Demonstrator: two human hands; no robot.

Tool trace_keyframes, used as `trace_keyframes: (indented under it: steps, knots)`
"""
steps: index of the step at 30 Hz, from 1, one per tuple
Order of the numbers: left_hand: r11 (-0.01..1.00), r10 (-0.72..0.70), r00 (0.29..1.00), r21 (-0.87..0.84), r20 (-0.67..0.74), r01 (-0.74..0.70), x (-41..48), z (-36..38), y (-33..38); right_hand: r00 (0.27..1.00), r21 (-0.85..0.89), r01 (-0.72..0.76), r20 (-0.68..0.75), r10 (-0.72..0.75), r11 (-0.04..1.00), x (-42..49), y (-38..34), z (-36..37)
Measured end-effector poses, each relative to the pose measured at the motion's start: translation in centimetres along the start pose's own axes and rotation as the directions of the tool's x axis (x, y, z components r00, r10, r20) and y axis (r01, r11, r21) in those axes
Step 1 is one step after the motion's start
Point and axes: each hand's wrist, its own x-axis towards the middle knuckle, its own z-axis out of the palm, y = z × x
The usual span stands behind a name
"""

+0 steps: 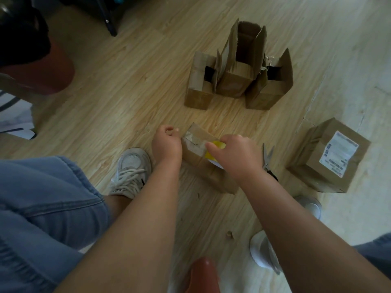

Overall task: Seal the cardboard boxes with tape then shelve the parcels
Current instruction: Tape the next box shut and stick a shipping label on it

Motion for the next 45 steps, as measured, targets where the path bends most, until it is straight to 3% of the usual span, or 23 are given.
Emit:
trace_keyframes:
  steps: [7, 11, 15, 20, 34, 40, 43, 45]
  knots:
    - [0.998, -0.01, 0.955, -0.062, 0.297, 0.03, -1.6, 0.0, -0.6, 0.999, 0.021, -0.02, 0.046, 0.019, 1.0, 0.1, -0.2, -0.7]
    - [0.999, 0.033, 0.952, -0.006, 0.304, -0.033, -1.2, -0.1, -0.7, 0.981, 0.022, 0.022, 0.191, -0.026, 1.0, 0.6, -0.1, -1.9]
    - [0.987, 0.096, 0.962, 0.098, 0.258, -0.125, -1.4, 0.2, -0.8, 0.93, 0.263, -0.095, 0.366, -0.008, 0.96, -0.1, 1.4, -2.3]
    - [0.977, 0.098, 0.954, 0.156, 0.285, -0.147, -1.4, 0.3, -1.0, 0.946, 0.401, -0.127, 0.325, -0.011, 0.907, -1.1, 2.5, -2.0]
    - [0.933, 0.125, 0.938, 0.283, 0.325, -0.222, -1.6, 0.4, -1.2, 0.95, 0.048, -0.138, 0.288, 0.118, 0.989, -2.6, 6.4, -4.1]
    - [0.892, 0.116, 0.96, 0.399, 0.254, -0.213, -1.3, 0.6, -1.0, 0.936, 0.407, -0.247, 0.335, 0.108, 0.879, -2.8, 8.1, -5.1]
    - [0.853, 0.131, 0.962, 0.468, 0.241, -0.233, -1.5, 0.7, -0.9, 0.951, 0.401, -0.2, 0.298, 0.079, 0.894, -2.6, 8.4, -4.6]
    - [0.836, 0.12, 0.962, 0.498, 0.246, -0.231, -1.9, 0.8, -0.9, 0.962, 0.267, -0.176, 0.25, 0.109, 0.947, -2.6, 8.6, -4.1]
